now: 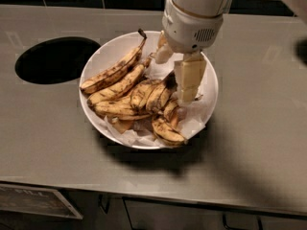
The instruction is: Pick banana from white bowl
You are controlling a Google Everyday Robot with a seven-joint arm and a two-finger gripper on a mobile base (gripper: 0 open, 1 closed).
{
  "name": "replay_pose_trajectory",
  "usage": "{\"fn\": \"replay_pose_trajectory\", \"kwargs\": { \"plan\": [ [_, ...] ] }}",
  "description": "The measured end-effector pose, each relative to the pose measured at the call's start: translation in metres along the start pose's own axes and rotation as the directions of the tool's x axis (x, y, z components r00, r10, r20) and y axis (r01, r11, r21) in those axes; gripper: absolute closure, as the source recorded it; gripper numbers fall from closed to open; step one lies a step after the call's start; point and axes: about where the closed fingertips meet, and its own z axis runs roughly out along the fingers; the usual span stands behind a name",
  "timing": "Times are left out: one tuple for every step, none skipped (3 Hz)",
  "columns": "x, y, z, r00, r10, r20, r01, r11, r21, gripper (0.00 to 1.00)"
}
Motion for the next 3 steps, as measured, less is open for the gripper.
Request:
{"fn": "replay_pose_trajectory", "kwargs": {
  "plan": [
    [-0.002,-0.005,-0.001,1.0,-0.001,0.005,0.0,0.9997,0.026,0.24],
    [-0.004,-0.01,-0.001,1.0,-0.002,0.01,0.002,0.999,0.046,0.19],
    [-0.006,-0.017,0.005,0.999,-0.027,0.029,0.026,0.999,0.037,0.21]
  ]
}}
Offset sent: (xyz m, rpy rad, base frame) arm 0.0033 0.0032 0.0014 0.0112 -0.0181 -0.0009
